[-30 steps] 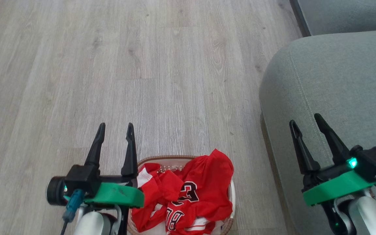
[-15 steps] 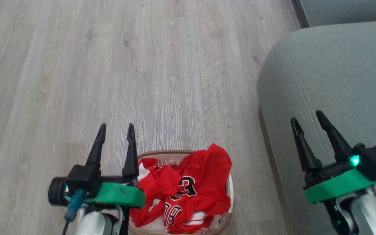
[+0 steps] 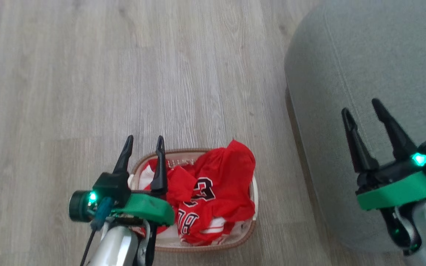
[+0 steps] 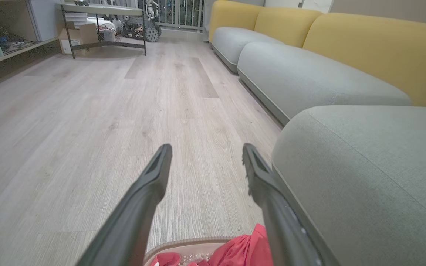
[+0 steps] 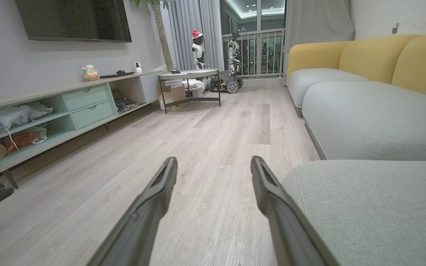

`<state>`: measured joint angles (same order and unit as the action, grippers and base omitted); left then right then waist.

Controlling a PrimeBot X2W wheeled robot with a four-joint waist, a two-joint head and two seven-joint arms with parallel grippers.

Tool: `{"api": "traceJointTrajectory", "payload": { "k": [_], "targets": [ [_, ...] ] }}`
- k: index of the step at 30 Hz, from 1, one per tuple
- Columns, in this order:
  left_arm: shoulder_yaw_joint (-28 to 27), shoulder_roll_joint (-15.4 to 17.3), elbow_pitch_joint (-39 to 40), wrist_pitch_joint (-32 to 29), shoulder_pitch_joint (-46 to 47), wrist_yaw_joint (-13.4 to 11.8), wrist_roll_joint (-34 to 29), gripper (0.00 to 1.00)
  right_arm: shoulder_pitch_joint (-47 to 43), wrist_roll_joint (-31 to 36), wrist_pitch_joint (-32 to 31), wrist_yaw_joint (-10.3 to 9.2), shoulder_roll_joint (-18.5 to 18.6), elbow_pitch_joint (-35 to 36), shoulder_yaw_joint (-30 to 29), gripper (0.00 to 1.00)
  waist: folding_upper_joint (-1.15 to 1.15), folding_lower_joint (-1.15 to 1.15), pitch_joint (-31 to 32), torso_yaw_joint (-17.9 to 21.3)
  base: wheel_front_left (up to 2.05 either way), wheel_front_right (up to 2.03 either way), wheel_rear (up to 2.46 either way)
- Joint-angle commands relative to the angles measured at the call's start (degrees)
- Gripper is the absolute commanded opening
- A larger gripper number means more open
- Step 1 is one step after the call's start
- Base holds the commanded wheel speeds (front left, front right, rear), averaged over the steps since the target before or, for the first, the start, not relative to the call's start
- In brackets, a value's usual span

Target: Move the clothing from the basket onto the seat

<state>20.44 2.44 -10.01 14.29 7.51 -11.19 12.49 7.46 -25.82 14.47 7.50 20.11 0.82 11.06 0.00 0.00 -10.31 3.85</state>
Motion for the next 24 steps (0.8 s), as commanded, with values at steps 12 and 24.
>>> {"api": "traceJointTrajectory", "payload": {
  "k": [12, 24],
  "targets": [
    [1.72, 0.43, -14.06, 0.71, 10.27, -0.62, 4.96, 1.00, 5.77, -2.55, 0.52, -0.01, 4.09, 4.41, -1.45, 1.00, 0.00, 0.00, -10.52, 3.14, 0.00, 0.00, 0.00],
    [6.11, 0.43, -32.35, 0.71, 20.83, -0.35, 11.20, 1.00, 10.48, -4.99, 0.52, -0.01, 5.55, 6.78, -4.54, 1.00, 0.00, 0.00, -21.17, 5.69, 0.00, 0.00, 0.00]
  ]
}}
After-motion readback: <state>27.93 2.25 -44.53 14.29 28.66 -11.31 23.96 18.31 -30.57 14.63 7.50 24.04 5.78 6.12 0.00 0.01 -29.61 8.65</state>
